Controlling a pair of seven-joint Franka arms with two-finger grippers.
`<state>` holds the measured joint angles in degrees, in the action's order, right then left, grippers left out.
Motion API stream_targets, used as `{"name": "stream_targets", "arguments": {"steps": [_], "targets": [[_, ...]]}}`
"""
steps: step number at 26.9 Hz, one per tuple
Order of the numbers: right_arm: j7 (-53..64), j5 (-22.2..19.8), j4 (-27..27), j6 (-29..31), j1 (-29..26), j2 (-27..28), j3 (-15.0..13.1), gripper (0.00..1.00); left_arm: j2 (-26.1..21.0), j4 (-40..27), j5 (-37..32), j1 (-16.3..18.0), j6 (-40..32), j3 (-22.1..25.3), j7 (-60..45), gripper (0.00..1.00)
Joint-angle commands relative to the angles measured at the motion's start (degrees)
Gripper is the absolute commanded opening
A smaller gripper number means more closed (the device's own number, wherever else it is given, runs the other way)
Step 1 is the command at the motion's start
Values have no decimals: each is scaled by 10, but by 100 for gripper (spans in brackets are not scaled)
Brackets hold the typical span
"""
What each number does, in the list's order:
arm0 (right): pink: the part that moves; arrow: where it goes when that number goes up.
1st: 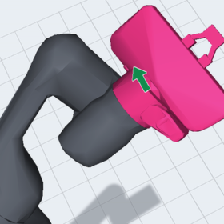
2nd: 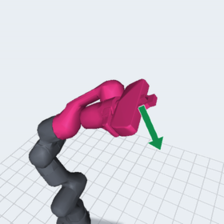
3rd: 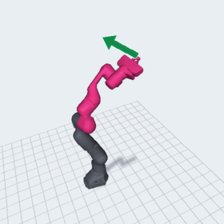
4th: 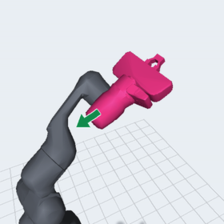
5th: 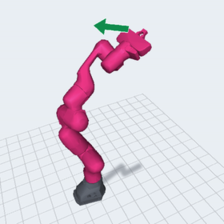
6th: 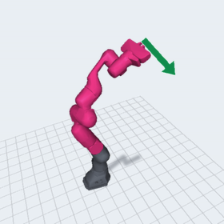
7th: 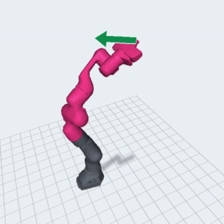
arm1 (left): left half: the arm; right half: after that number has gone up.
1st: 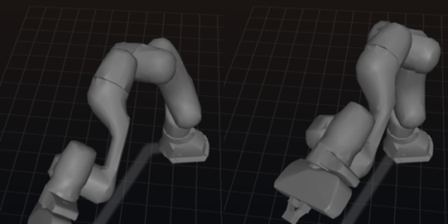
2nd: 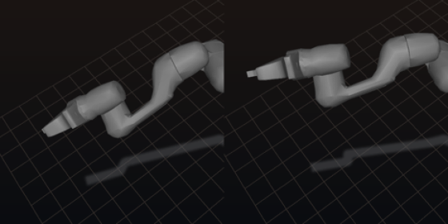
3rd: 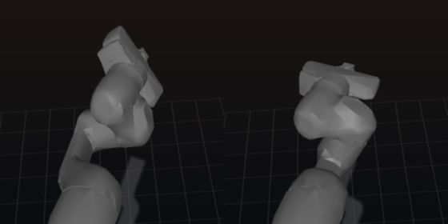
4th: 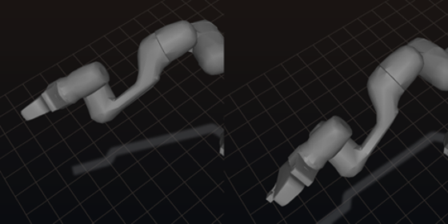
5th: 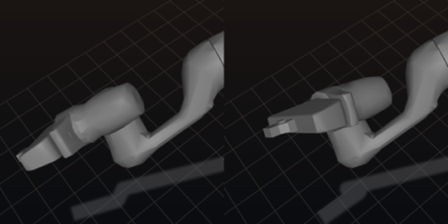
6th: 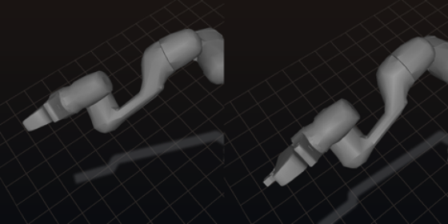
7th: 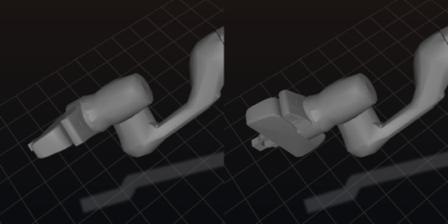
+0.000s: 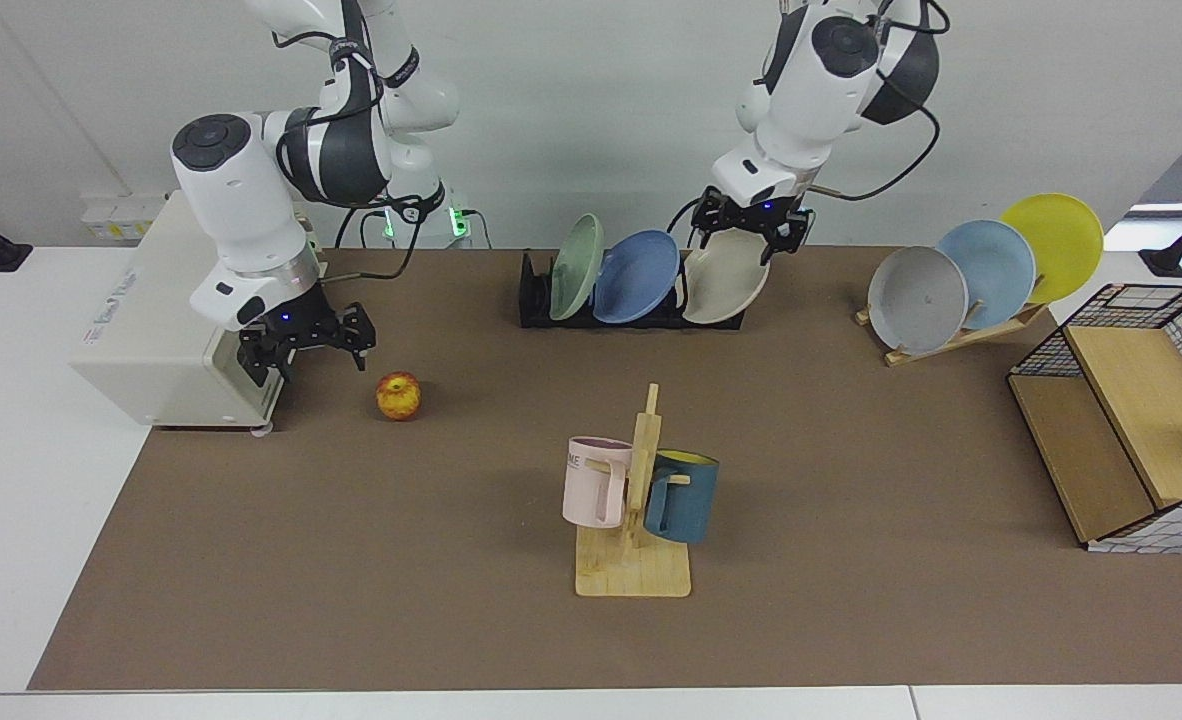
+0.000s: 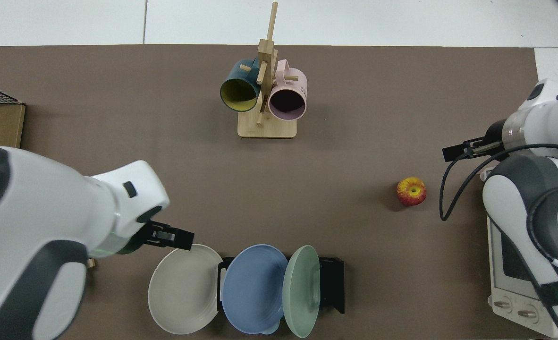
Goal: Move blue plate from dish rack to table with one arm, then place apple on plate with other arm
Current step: 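Grasp the blue plate rim with the left gripper while the right gripper grasps the apple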
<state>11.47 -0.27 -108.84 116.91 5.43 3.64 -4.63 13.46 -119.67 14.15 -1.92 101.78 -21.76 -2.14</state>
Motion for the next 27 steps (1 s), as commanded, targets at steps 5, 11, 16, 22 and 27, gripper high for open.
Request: {"name": "stream_targets", "arguments": {"steps": [5, 11, 16, 22, 27], "targets": [[-5, 2, -52, 24, 32, -2, 2, 100, 40, -144, 39, 4, 127, -53, 8, 98], [-5, 2, -109, 46, 33, -6, 2, 100, 32, -179, 76, 4, 171, -79, 10, 98], [-7, 2, -153, 73, 32, -9, 2, 100, 32, -191, 116, 3, 167, -86, 19, 98], [-8, 2, -193, 112, 33, -7, 2, 100, 32, -201, 141, 4, 166, -108, 12, 85], [-9, 2, -207, 128, 34, 0, 2, 100, 32, -207, 151, 4, 162, -116, -21, 32]]}}
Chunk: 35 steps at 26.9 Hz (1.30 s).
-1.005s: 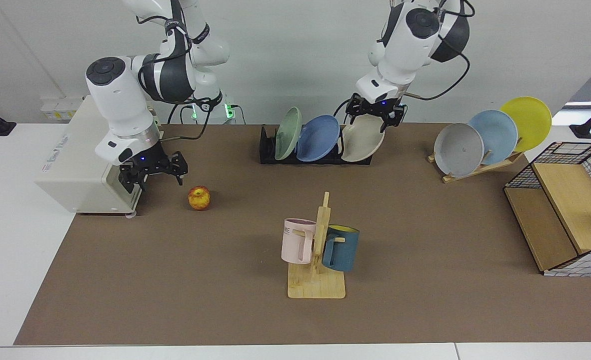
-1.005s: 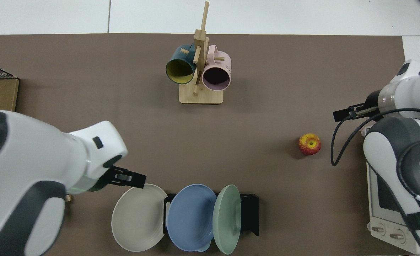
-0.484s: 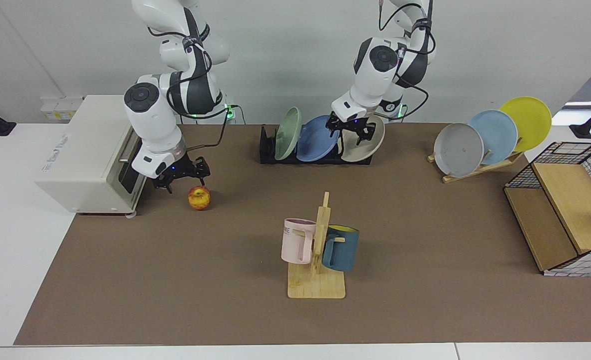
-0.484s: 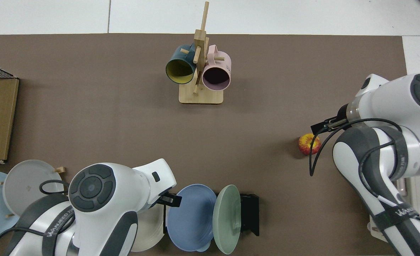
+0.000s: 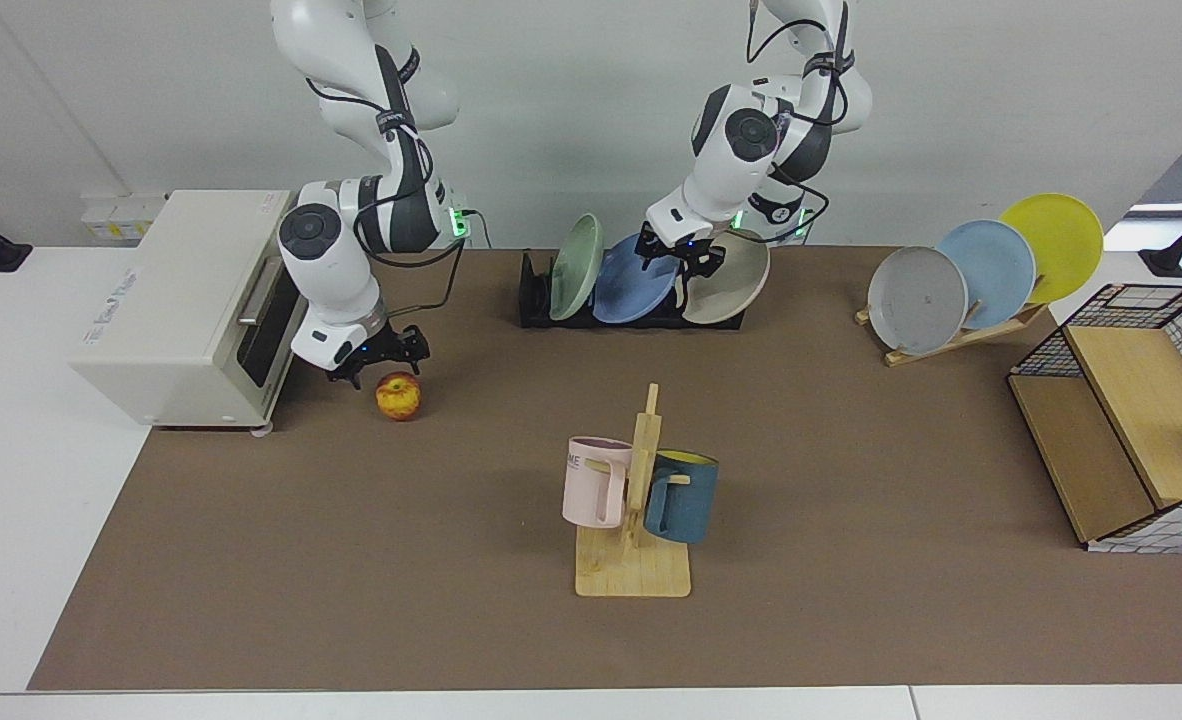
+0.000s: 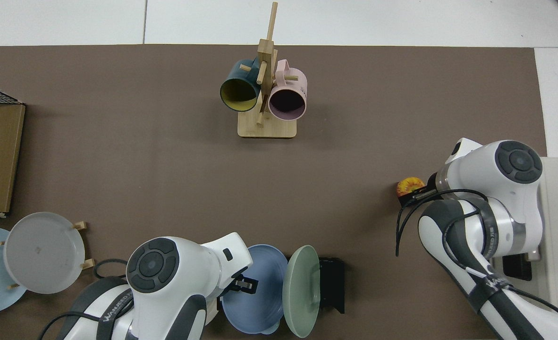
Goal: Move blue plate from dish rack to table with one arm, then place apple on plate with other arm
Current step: 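Grasp the blue plate rim with the left gripper while the right gripper grasps the apple, then lift the blue plate out of the dish rack with the left gripper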
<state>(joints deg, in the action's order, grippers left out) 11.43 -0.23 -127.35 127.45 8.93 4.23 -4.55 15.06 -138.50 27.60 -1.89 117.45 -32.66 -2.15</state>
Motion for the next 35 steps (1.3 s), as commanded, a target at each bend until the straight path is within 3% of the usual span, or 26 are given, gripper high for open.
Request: {"name": "stream_targets", "arguments": {"steps": [1, 3, 4, 12, 19, 24, 26, 28, 29, 33, 34, 35], "targets": [[-9, 1, -23, 24, -1, -2, 2, 100, 16, -18, 17, 5, 2, -8, -26, 19], [-9, 1, -26, 29, -1, 1, 2, 100, 16, -14, 17, 5, -9, -8, -29, 1], [-9, 1, -26, 31, -1, 2, 2, 100, 16, -12, 16, 5, -15, -8, -29, 0], [-9, 1, -29, 63, 7, 19, 2, 100, 25, 23, 6, 8, -71, 8, -29, 0], [-8, 1, -29, 88, 2, 33, 2, 100, 20, 89, -35, 9, -145, 76, -28, 0], [-4, 1, -30, 103, 4, 35, 2, 96, -4, 125, -42, 10, -141, 113, -27, 0], [-6, 1, -29, 107, 8, 37, 2, 83, -17, 142, -45, 11, -140, 116, -28, 0], [-5, 1, -29, 108, 8, 38, 2, 54, -32, 154, -54, 12, -133, 132, -23, 0], [-4, 1, -27, 109, 8, 39, 2, 44, -37, 161, -54, 12, -123, 144, -21, 0], [-4, 1, -23, 115, 7, 45, 2, 15, -66, 193, -54, 11, -103, 184, -8, 0], [-5, 1, -21, 116, 7, 46, 2, 3, -72, 201, -51, 11, -102, 195, -1, 0], [-5, 1, -19, 115, 8, 46, 2, 0, -76, 206, -46, 11, -101, 199, 7, 0]]}}
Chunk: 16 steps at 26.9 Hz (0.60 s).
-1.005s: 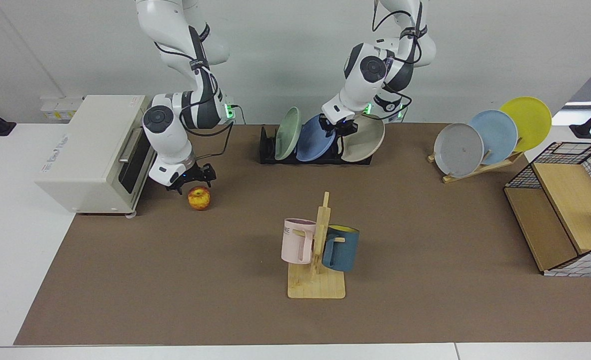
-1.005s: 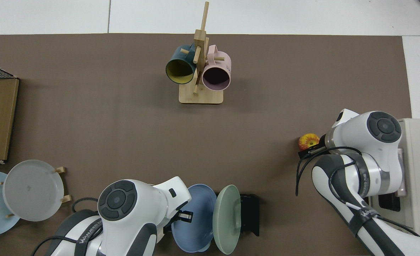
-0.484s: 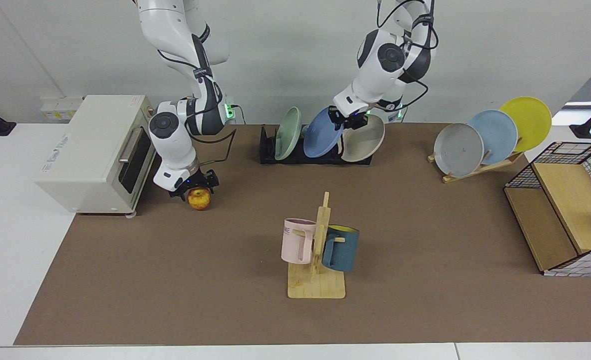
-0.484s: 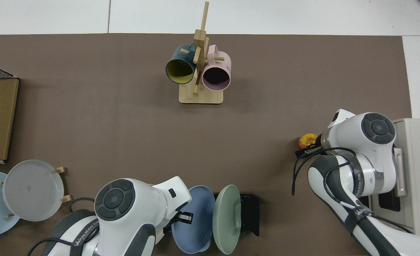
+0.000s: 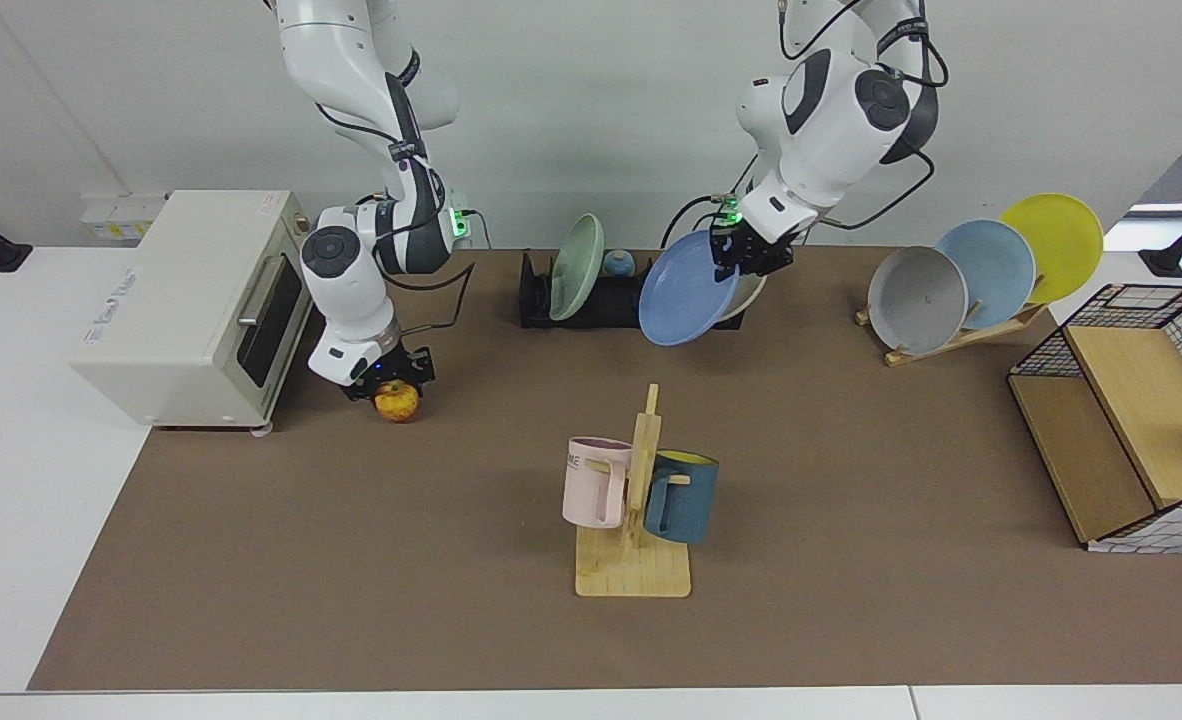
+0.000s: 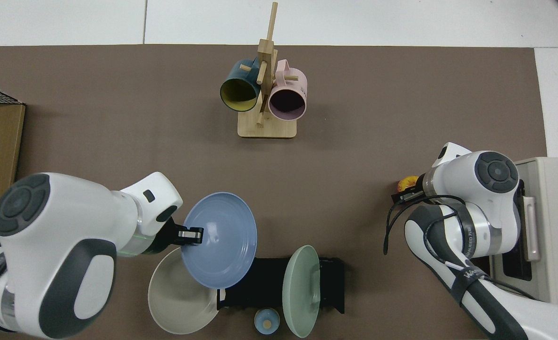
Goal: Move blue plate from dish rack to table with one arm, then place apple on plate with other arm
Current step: 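Lift the blue plate out of the dish rack with the left gripper, then carry the blue plate farther from the robot and lower it onto the table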
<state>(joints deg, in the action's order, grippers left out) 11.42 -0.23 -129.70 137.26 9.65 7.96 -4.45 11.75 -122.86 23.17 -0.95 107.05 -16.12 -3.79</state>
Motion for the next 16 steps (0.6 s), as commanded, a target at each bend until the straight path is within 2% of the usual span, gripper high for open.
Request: {"name": "stream_targets", "arguments": {"steps": [1, 4, 7, 12, 16], "targets": [[-6, 1, 7, 17, 1, 9, 1, 0, -47, 53, 3, 2, 4, 35, 35, 0], [-13, 1, 9, 16, 2, 3, 1, 0, -60, 53, 33, 2, 14, 63, 90, 0], [-13, 1, 28, 8, 1, -7, 1, 0, -88, 46, 117, 3, 12, 93, 177, 0], [-14, 1, 61, -10, 2, -15, 0, 0, -128, 43, 157, 9, 19, 102, 229, 0], [-13, 0, 68, -10, 0, -21, -1, 0, -163, 46, 216, 23, 25, 108, 269, 0]]}}
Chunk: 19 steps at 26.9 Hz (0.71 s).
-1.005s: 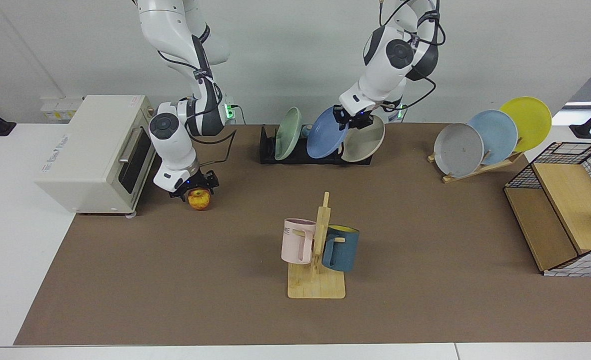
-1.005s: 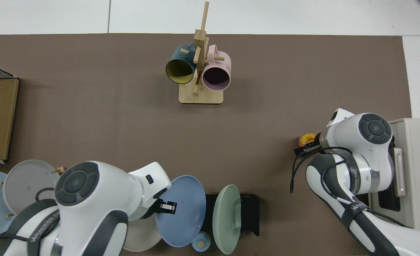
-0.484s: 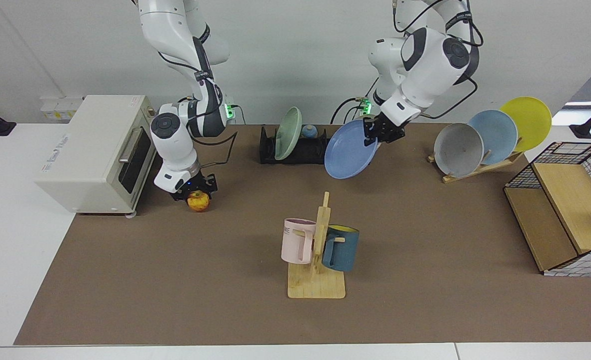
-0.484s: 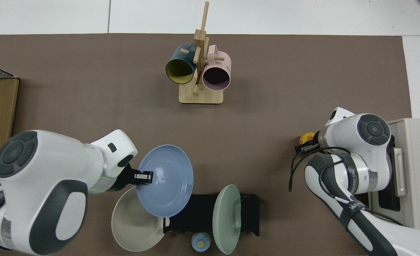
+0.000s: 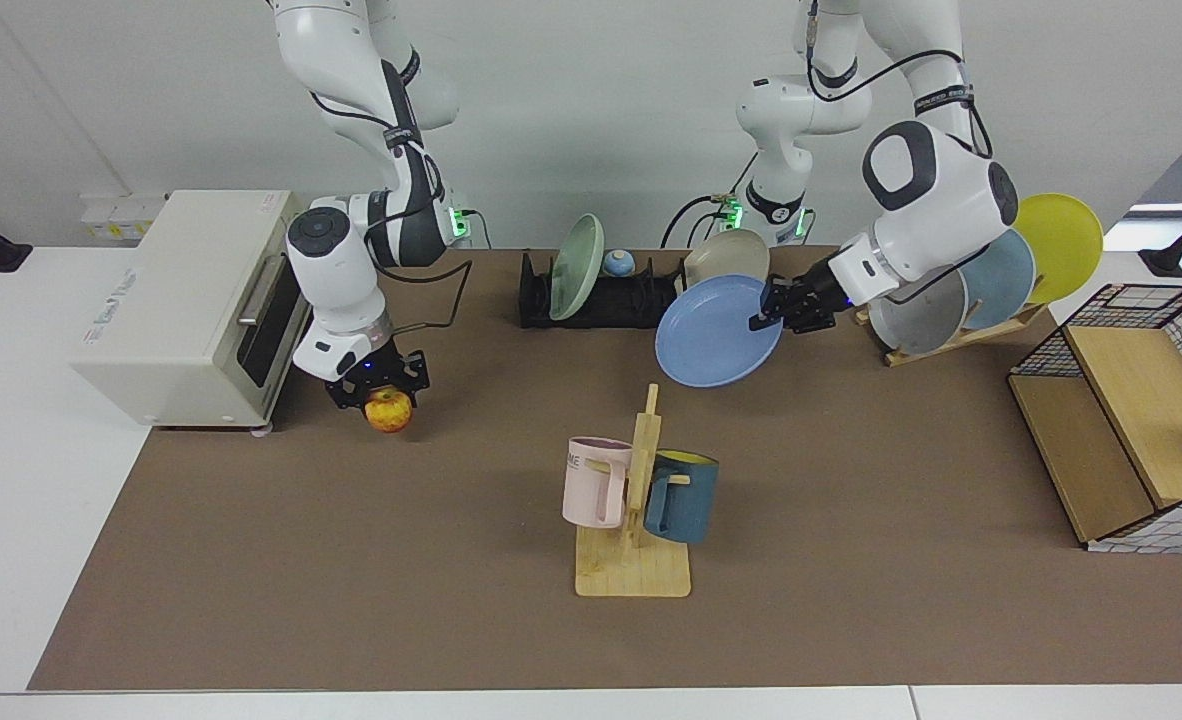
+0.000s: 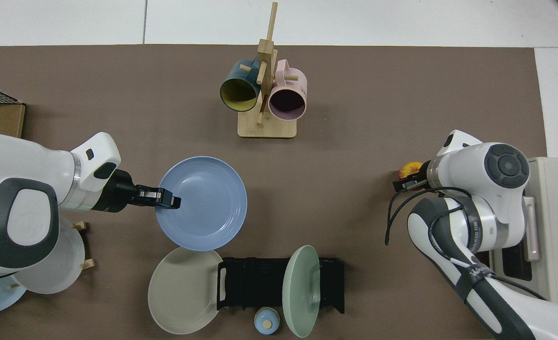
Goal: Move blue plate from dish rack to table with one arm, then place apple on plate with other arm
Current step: 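Carry the blue plate farther from the robot and lower it onto the table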
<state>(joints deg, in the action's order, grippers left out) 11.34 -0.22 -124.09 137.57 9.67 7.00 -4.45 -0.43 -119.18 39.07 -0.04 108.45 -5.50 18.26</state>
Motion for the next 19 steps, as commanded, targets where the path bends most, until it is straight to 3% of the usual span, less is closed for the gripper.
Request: {"name": "stream_targets", "arguments": {"steps": [1, 5, 8, 11, 19], "targets": [[-11, 0, 12, -13, -3, -12, -2, 0, -46, 9, 63, 14, 18, 2, 61, 0], [-7, 0, 17, -13, -19, -20, -3, 0, -69, 9, 72, 14, 36, 3, 72, 0], [-9, 0, 31, -17, -21, -21, -4, 0, -112, 15, 84, 12, 42, 1, 78, 0], [-10, -2, 54, -41, -25, -19, -6, 0, -123, 16, 87, 5, 97, -7, 81, 0], [-8, -10, 119, -123, -44, -11, -5, 0, -145, 18, 87, -4, 156, -62, 83, 0]]}}
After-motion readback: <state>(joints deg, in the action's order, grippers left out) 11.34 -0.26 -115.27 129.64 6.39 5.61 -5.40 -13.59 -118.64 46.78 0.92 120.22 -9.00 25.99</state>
